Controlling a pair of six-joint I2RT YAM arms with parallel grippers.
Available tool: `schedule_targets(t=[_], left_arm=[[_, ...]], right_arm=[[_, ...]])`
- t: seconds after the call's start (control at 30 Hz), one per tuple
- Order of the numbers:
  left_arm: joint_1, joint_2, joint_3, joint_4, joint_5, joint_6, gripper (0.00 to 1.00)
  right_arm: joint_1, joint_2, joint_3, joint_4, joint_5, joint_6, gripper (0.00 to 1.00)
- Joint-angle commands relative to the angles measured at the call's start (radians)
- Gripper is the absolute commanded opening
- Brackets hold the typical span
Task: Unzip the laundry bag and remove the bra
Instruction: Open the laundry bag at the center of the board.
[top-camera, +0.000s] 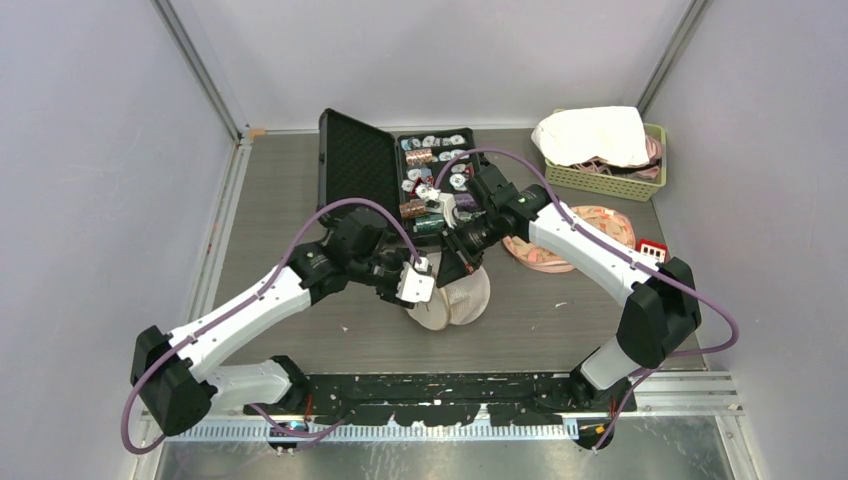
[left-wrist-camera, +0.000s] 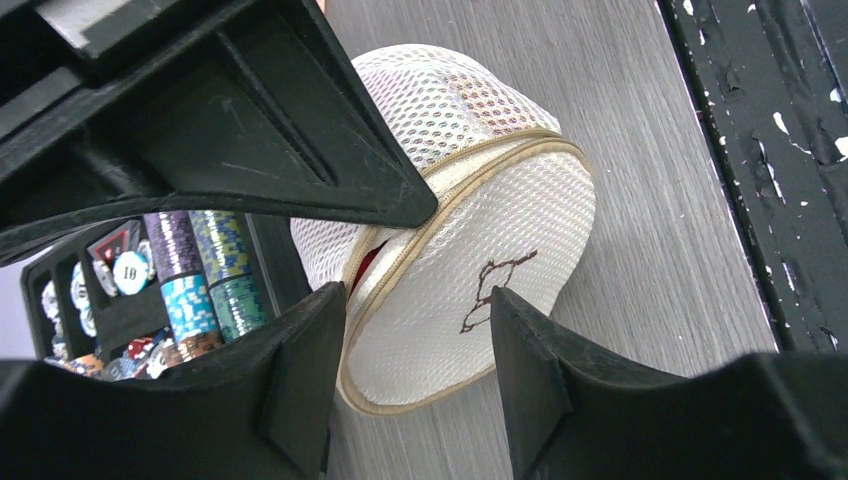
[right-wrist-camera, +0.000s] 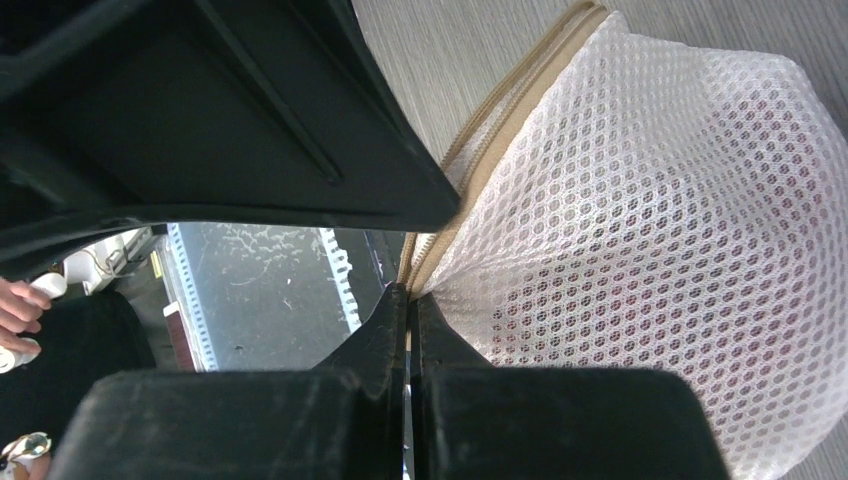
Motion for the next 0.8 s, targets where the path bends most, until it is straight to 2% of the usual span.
schedule_targets(t=[0.0,0.17,0.53,0.67,0.77], left_arm=[[-0.008,0.025,0.036,-0.017,0.039,0.056,0.51],[-0.008,-0.016,0.003,-0.102,0.021,0.102,0.41],[-0.006,-0.201,-0.055,-0.394,-0.044,0.270,0.30],[0.001,-0.282,-0.054,-0.525,-0.104,0.274,0.27],[0.014,-0.356,-0.072,-0.552,-0.146,0.227,0.27]], right_arm=[[0.007,-0.031,0.040,-0.004,-0.021,-0.026,0.01],[-0.005,-0.033,0.052,-0.001,0.006,-0.021,0.01],[-0.040,-0.022,0.078,0.036,0.031,0.012,0.01],[-0.044,-0.024,0.110,0.068,0.039,0.043,0.01],[-0.045,-0.039,0.105,0.119,0.039,0.084,0.01]])
